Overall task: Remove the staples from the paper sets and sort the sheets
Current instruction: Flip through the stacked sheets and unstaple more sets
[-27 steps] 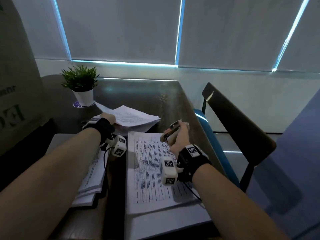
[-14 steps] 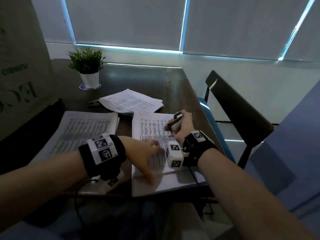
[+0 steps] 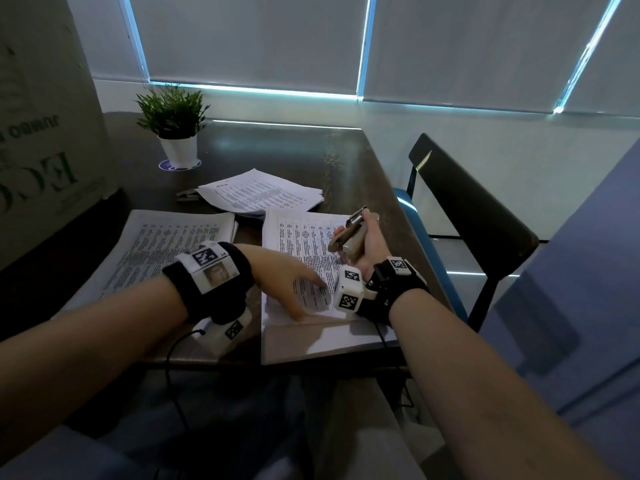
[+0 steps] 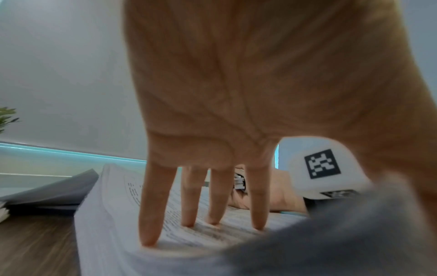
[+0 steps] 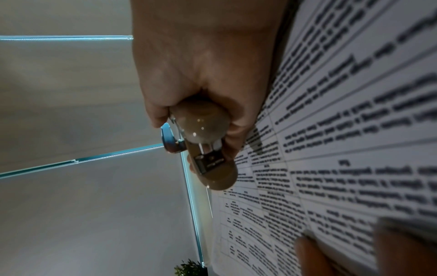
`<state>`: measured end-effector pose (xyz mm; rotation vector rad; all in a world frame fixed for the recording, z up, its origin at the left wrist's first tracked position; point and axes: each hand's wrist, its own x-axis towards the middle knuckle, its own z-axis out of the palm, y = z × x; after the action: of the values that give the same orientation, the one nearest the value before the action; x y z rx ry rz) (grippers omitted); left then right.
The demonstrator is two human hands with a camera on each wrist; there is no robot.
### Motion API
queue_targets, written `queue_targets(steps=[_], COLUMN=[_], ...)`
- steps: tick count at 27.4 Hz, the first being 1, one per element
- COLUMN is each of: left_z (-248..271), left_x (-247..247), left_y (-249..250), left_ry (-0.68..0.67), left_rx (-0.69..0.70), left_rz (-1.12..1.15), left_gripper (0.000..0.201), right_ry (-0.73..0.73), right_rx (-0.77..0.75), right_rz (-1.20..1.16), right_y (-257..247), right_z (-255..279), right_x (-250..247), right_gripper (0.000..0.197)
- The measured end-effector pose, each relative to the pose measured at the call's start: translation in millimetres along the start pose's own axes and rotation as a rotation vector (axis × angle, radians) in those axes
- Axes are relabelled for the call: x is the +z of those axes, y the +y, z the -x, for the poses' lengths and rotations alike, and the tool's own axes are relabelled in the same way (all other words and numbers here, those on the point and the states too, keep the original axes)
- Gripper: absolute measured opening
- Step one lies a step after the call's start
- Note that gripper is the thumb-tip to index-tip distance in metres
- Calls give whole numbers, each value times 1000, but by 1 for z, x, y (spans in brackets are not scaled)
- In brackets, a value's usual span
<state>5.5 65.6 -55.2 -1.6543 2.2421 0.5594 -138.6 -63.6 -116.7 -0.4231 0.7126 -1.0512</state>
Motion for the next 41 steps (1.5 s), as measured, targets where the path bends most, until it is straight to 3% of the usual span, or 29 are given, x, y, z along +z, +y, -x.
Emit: queue_targets(steps=[12,19,21,22,24,25,27,29,31,33,35,36,39,41], left_z=[0,0,3,3,-1,-3,-8,-19,-30,-48,-48,-42,-21,-7], left_x=[-12,-8,-10,-11,-4,3,17,23,21,23,14,5,-30,-53], left_y=[1,-3,-10,-16,-27,-31,-29,-31,-39,-48,-41,-35,-21,-12], left_ry=[-91,-57,58,203,519,582,550,478,475,565,719,790,1031,1253], left_rx=[-23,77,73,31,-137,-226,-297,-261,-269,-366,-401,-369,-154,-80], left_rz=[73,51,113,143,184,276,801,1434,1653,1631,1545,1479,1280,1165], left_gripper=[76,57,50,47,60,67,66,55,49,62,61,54,32,26], right_ry=[-17,-28,-25,-29,-30,-35,-51,-48,-51,-53,-26,11,56,-70], right_rx=[8,16,32,32,45,54,58,58,65,103,134,89,-239,-323], right_rz=[2,-32,-59,-64,-97,-116,-142,-166,-160,-90,60,154,441,569], right_y=[0,1,1,0,-1,-2,-2,-2,-2,-1,-11,-21,-73,-103], right_z=[-6,-10,-10,-11,-11,-11,-7,-5,-6,-5,0,1,2,12], right_x=[-3,-5,-7,-7,-10,-11,-9,-10,-12,-9,2,8,20,32], right_gripper=[41,41,43,45,48,48,47,45,43,40,35,35,49,63])
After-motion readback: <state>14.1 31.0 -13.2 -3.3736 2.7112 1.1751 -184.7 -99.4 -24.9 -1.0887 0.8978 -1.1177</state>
